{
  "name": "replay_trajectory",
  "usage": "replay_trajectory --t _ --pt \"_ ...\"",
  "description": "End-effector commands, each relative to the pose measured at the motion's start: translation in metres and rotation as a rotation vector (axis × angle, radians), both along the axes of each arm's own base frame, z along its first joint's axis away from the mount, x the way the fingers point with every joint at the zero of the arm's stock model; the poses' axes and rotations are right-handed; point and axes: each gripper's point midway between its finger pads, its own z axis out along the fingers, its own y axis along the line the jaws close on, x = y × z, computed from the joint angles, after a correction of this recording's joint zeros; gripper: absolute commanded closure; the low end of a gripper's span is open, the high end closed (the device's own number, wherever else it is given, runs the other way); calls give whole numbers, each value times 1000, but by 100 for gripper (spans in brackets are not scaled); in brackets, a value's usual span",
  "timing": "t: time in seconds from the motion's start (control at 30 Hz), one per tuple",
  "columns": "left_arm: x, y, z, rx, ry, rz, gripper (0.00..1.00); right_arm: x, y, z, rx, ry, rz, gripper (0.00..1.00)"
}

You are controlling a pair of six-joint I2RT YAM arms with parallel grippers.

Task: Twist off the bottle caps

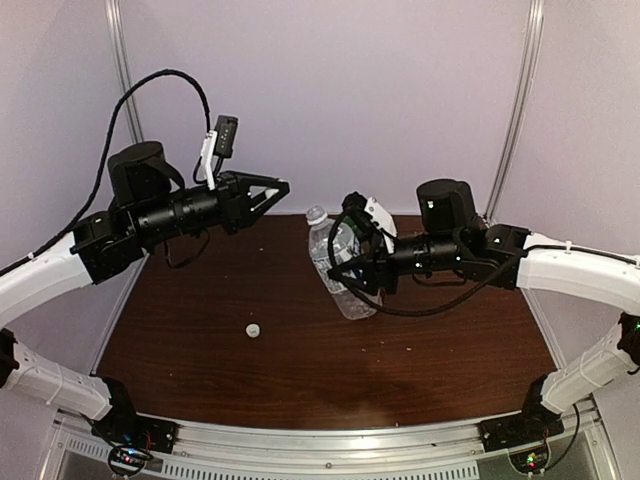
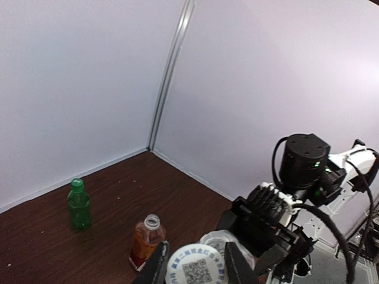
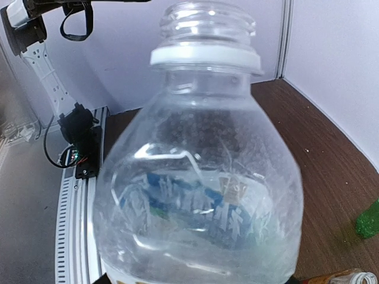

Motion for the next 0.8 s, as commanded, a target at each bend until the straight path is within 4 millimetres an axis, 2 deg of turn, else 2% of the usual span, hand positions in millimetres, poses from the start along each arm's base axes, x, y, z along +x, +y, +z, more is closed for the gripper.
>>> replay_trajectory --t 0.0,0.1,0.2,0.47,0.63,0.77 --pt "39 31 -40 167 22 294 73 15 -15 25 65 -65 -123 48" --pt "49 43 -84 260 39 377 73 16 -22 31 88 -83 -153 46" --pt "51 48 -123 318 45 400 73 17 -30 34 97 -95 -183 45" --pt "53 42 -220 417 87 376 72 22 -39 27 107 -85 -230 45" --pt "68 39 -278 507 143 404 72 22 -40 14 101 -39 -237 45" --pt "80 36 -318 592 184 423 72 22 -41 12 99 -31 -237 45"
